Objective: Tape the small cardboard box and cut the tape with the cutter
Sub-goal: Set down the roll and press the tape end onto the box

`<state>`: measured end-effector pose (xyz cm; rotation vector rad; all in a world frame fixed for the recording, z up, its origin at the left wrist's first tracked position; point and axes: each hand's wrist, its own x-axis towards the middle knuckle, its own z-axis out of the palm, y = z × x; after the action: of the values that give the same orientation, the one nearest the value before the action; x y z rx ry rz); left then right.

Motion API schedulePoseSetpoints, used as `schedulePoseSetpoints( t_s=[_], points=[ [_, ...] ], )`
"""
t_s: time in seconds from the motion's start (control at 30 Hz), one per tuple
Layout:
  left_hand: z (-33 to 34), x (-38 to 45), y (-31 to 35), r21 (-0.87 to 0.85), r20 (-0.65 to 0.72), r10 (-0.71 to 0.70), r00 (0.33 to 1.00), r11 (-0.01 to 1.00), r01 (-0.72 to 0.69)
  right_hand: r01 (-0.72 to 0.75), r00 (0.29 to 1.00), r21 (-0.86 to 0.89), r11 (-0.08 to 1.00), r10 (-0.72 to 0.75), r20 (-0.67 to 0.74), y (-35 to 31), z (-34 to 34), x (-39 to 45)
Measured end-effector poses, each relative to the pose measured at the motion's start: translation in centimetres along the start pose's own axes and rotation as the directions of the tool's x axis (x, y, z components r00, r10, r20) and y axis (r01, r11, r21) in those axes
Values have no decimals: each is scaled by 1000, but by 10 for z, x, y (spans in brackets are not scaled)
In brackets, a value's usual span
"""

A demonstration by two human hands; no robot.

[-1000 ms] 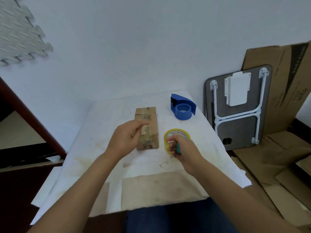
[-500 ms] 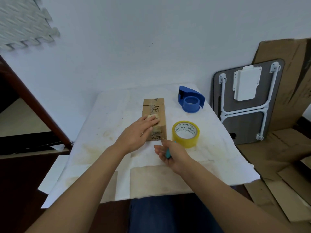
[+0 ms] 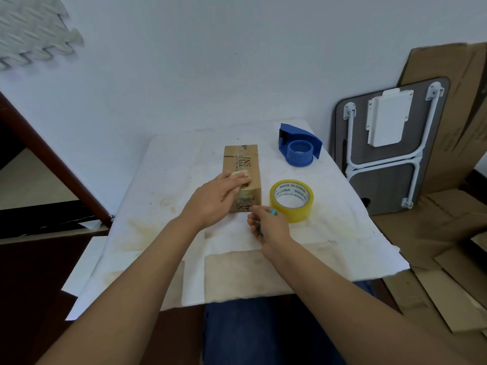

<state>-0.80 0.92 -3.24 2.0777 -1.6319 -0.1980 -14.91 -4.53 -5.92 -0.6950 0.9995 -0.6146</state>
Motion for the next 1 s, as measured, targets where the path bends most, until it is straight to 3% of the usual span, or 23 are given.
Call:
schedulePoseSetpoints(
  t_s=[0.23, 0.43, 0.63, 1.0],
  points=[
    [6, 4, -3, 12, -58, 51, 997, 999, -51, 50, 999, -90, 995, -51, -5, 1, -7, 3],
    [11, 4, -5, 105, -164, 80, 983, 992, -64, 39, 999, -58, 998, -41, -33, 2, -3, 8],
    [19, 12, 0, 297, -310, 158, 937, 953, -63, 23, 998, -42, 999, -25, -58, 1, 0, 11],
    [32, 26, -20, 381, -330, 334, 883, 903, -199, 19, 999, -23, 1000, -21, -46, 3, 1, 15]
  ],
)
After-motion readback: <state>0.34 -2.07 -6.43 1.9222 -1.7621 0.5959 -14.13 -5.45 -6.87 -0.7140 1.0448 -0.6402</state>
